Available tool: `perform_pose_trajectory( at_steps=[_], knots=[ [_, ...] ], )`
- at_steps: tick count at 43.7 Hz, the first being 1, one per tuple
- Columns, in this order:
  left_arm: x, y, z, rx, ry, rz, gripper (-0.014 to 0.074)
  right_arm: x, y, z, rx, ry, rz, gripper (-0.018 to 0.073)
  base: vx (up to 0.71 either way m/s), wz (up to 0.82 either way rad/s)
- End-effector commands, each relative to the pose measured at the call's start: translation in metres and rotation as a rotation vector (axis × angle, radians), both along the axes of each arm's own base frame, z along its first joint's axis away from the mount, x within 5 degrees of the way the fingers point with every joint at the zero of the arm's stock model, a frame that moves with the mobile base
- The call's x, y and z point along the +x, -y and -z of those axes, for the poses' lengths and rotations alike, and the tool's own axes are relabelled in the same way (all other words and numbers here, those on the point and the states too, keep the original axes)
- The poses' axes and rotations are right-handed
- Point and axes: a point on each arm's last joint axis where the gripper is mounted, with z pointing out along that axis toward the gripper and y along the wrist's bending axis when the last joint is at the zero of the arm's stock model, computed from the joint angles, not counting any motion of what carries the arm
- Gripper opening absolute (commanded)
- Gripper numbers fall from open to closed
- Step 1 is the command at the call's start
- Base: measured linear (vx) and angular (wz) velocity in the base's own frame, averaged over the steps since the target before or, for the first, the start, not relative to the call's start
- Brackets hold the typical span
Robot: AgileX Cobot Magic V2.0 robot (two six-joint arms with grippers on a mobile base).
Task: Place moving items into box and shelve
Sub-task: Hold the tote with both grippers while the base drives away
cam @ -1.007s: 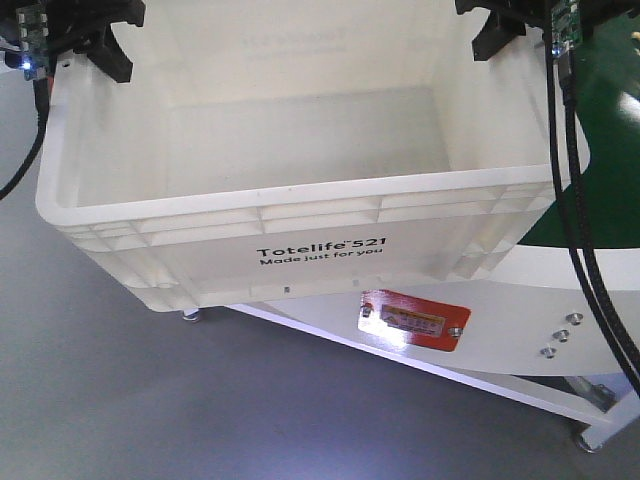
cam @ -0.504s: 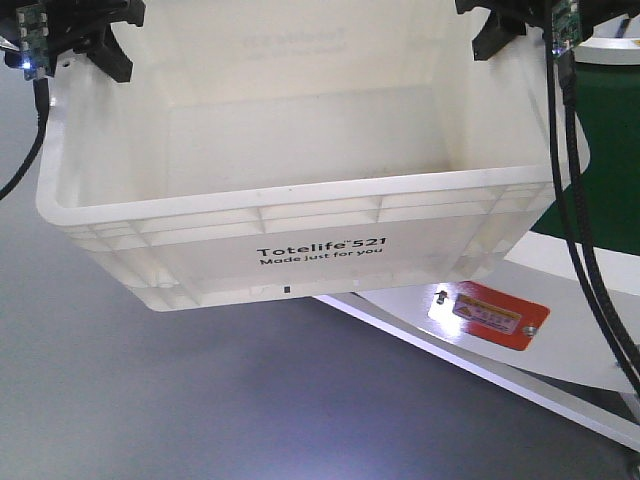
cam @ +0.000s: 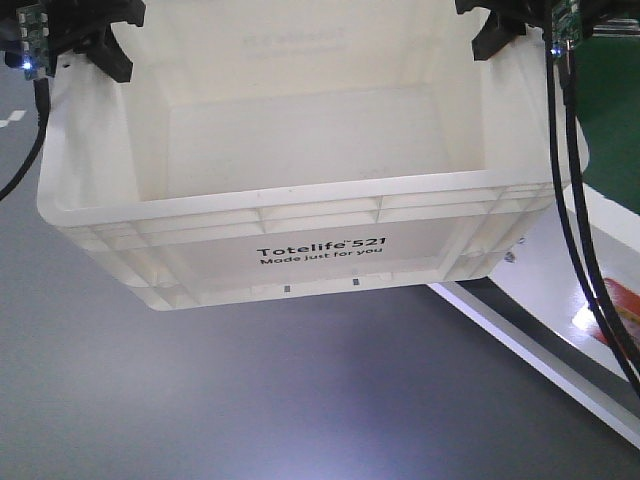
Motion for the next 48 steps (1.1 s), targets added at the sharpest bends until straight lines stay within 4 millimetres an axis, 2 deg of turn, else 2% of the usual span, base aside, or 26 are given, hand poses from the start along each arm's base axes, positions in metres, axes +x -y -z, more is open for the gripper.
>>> perform_pose_trajectory(
  at_steps=[1,14,15,48],
  knots=[
    [-0.0091,-0.0005,-0.0323,-0.044,0.163,0.001,-0.0006,-0.0351,-0.0147,-0.0495,0.185,0.119,-0.131,-0.0003,-0.17,0.67],
    [-0.0091,-0.0005,-0.0323,-0.044,0.163,0.001,-0.0006,-0.0351,-0.0147,-0.0495,0.185,0.119,-0.131,-0.0003,-0.18,0.68],
    [-0.0134,0.0018,-0.0365,-0.053,0.173,0.010,-0.0006,-0.0369,-0.0134,-0.0520,0.183,0.131,-0.128,-0.0003,-0.17,0.67],
    [-0.0110,-0.0010,-0.0353,-0.041,0.179,-0.001,-0.0006,-0.0366,-0.0161,-0.0527,0.214,0.131,-0.137,-0.0003,-0.06,0.35]
  ],
)
